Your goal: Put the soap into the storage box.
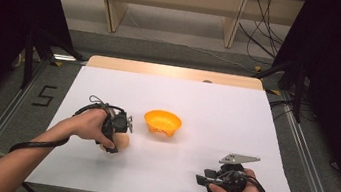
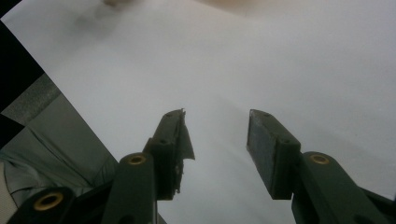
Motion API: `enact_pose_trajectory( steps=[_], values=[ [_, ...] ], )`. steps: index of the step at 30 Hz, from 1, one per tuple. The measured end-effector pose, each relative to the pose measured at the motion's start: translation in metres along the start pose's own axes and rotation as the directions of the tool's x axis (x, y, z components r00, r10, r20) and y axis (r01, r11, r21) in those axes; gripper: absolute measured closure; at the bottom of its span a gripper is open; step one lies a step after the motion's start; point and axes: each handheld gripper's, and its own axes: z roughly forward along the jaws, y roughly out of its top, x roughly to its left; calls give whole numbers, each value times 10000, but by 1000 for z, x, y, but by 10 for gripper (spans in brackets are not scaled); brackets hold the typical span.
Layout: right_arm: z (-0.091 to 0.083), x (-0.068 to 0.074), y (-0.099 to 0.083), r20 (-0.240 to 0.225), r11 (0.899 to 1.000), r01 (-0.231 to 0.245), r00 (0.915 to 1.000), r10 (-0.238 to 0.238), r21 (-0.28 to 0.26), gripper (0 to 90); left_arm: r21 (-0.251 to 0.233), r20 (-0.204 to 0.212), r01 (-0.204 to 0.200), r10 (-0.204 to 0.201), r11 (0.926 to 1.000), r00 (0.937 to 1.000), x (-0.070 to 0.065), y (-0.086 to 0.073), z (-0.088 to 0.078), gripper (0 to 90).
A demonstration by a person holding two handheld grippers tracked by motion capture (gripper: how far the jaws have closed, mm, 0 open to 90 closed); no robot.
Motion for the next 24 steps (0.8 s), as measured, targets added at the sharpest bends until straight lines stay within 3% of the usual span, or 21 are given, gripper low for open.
enact_pose_trajectory(
  steps=[2,6,7,12,16,18,24],
  values=[
    [0,2,0,-35,9997,-219,9998,220,70,567,-94,-123,-52,51,9999,9999,1,2,-2,327],
    [0,2,0,-61,9997,-223,9997,223,56,567,-118,-289,-271,267,9996,9992,3,4,-5,327],
    [0,2,0,-53,9997,-232,9997,233,60,567,-122,-160,-106,104,9999,9998,2,4,-5,327],
    [0,2,0,-114,9998,-173,9998,173,9,567,-236,-360,-332,323,9992,9988,5,8,-10,327],
    [0,1,-1,-144,9999,-144,9998,143,-77,567,-296,-400,-321,309,9990,9987,6,9,-12,327],
    [0,3,-1,-126,9993,-365,9993,365,-12,567,-286,-435,-376,363,9989,9984,8,10,-14,327],
    [0,2,0,-110,9998,-208,9997,208,7,567,-489,-580,-336,308,9982,9978,9,11,-18,327]
  ],
)
